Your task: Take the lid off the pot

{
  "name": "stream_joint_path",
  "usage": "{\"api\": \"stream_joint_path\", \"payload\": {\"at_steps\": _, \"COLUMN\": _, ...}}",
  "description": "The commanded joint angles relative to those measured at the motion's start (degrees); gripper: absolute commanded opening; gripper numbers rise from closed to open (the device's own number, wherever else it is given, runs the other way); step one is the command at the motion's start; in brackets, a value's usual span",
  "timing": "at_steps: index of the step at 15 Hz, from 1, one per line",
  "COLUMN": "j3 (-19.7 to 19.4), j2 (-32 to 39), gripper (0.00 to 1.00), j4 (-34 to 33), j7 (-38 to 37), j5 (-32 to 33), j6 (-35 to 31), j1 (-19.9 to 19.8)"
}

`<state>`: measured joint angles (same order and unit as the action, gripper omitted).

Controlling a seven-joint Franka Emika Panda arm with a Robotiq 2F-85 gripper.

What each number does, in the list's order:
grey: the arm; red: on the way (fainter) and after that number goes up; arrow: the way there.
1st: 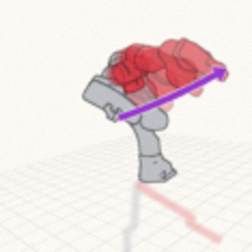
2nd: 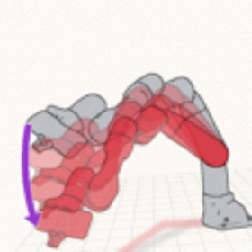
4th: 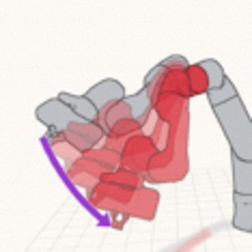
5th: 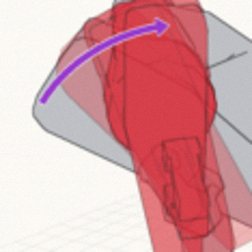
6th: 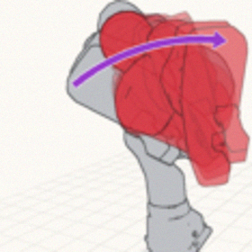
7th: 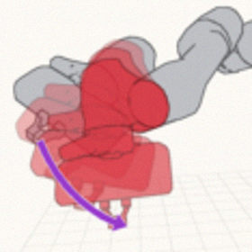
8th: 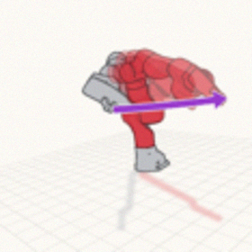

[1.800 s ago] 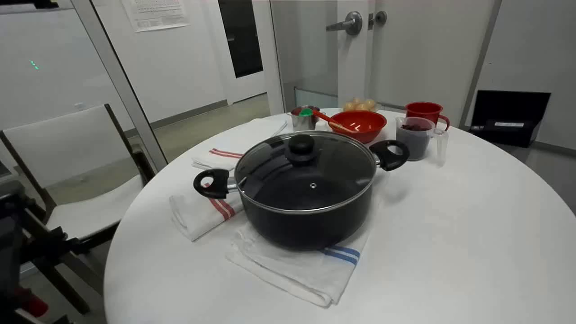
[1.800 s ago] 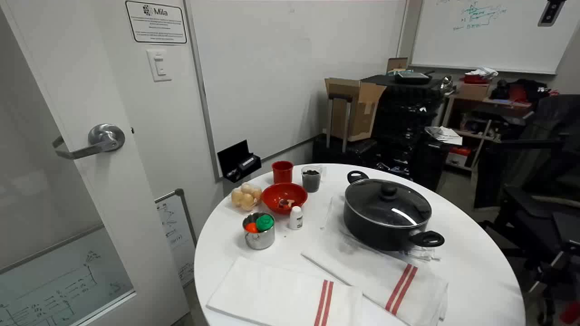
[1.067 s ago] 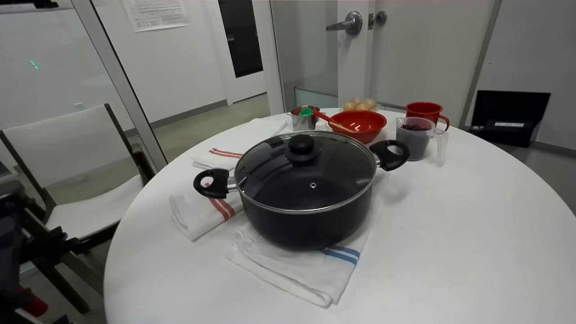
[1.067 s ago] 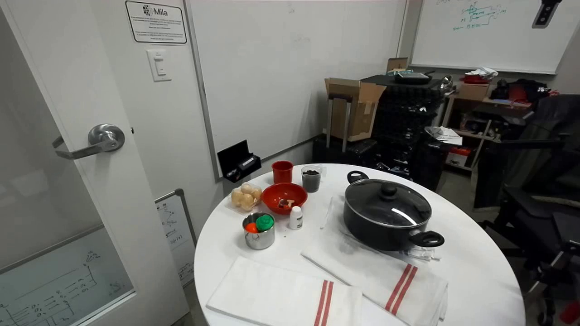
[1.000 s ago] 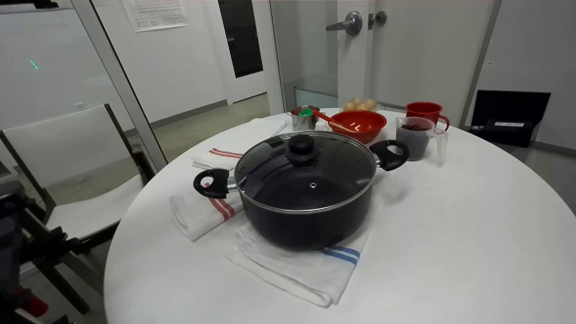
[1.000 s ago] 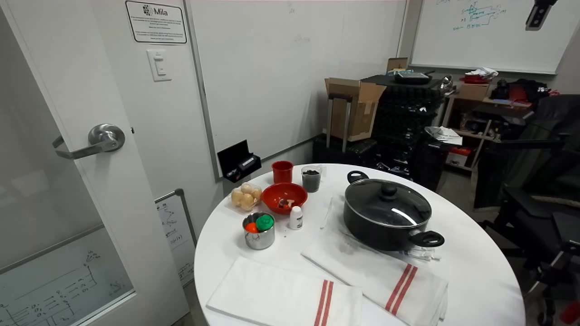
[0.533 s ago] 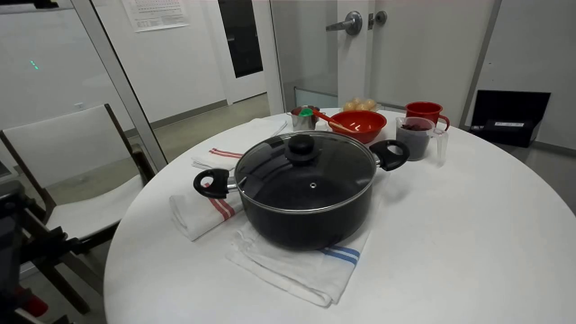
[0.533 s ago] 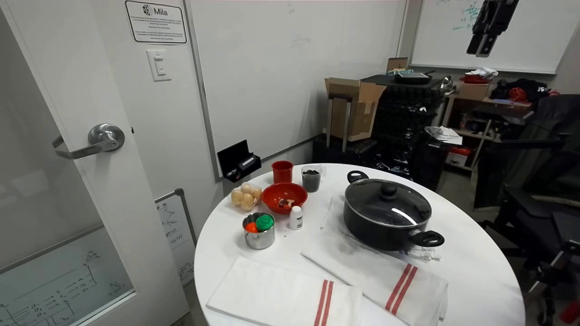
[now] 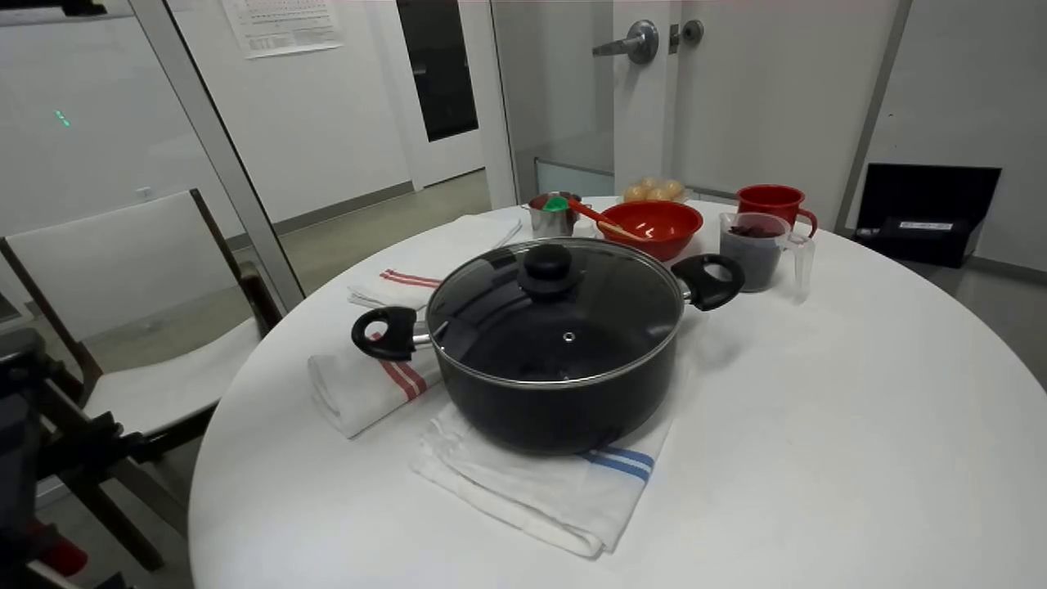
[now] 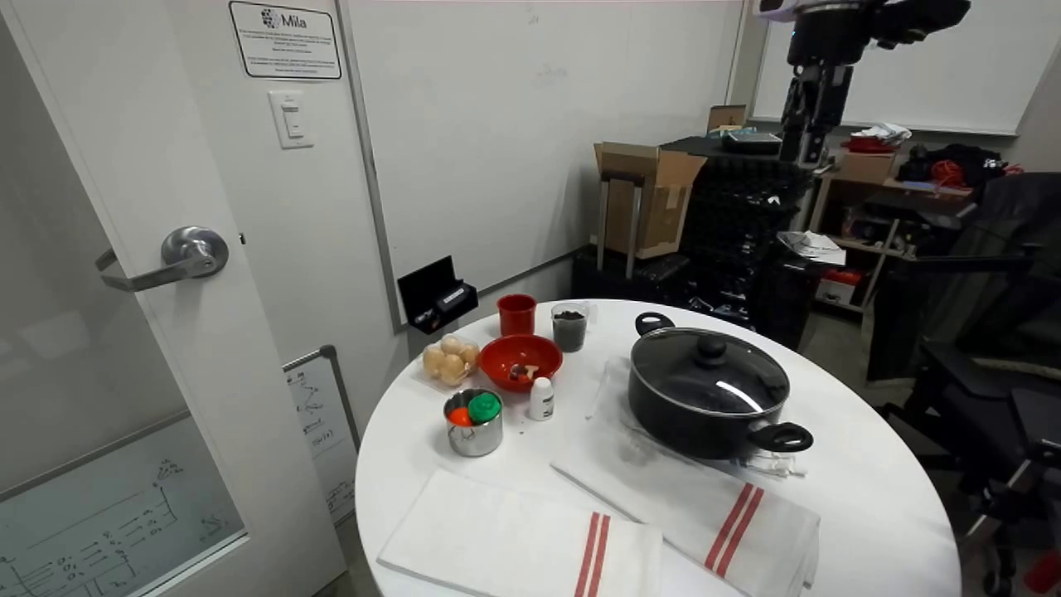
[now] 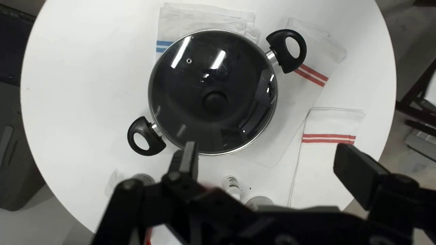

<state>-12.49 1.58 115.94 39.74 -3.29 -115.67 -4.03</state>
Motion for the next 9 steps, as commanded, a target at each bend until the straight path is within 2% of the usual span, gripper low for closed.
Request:
{"api": "stream_joint_path", "payload": {"at_steps": 1, "j3": 2.5, "j2": 8.1, "gripper": 1.0, "j4": -6.9, "j7": 0.5, "j5": -1.0, "j6": 2.8, "j1": -1.9}}
{"api": "stream_joint_path", "payload": {"at_steps": 9, "j3": 7.1, "j2": 19.0, "gripper": 1.0, "j4": -11.2, "j7": -4.6, "j5": -0.8, "j6": -1.5, "j1": -3.9}}
